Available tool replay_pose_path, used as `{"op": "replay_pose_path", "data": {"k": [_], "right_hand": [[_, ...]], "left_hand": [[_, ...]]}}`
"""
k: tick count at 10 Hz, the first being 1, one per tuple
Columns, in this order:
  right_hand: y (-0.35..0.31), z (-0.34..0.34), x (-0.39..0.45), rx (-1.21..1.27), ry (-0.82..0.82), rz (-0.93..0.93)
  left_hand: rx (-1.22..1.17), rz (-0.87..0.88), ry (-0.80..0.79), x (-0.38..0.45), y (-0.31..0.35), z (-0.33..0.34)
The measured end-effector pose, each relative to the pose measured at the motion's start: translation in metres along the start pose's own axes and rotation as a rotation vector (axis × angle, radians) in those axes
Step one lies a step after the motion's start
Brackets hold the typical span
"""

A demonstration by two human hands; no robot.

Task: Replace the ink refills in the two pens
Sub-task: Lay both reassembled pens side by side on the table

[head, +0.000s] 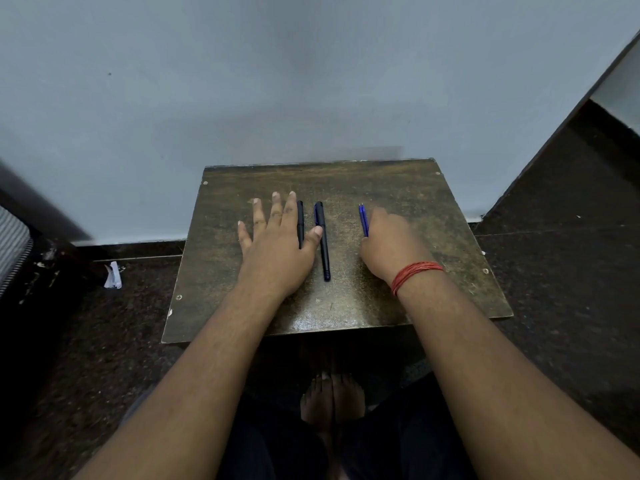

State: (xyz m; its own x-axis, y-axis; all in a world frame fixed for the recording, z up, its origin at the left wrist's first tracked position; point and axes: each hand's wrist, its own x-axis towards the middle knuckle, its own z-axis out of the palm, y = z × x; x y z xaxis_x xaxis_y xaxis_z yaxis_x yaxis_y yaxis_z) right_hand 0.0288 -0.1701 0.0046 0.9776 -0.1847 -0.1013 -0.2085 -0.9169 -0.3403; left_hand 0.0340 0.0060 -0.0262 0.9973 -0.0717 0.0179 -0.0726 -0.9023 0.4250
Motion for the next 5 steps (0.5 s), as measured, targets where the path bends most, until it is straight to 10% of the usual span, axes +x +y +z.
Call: {"op": "replay_pose_path", "data": {"k": [5], "right_hand": [[-0.006,-0.003,-0.016,0.027,0.321,-0.191]], "left_hand": [[0.133,0.115,0.100,-0.023,0.008,-0.002]]}}
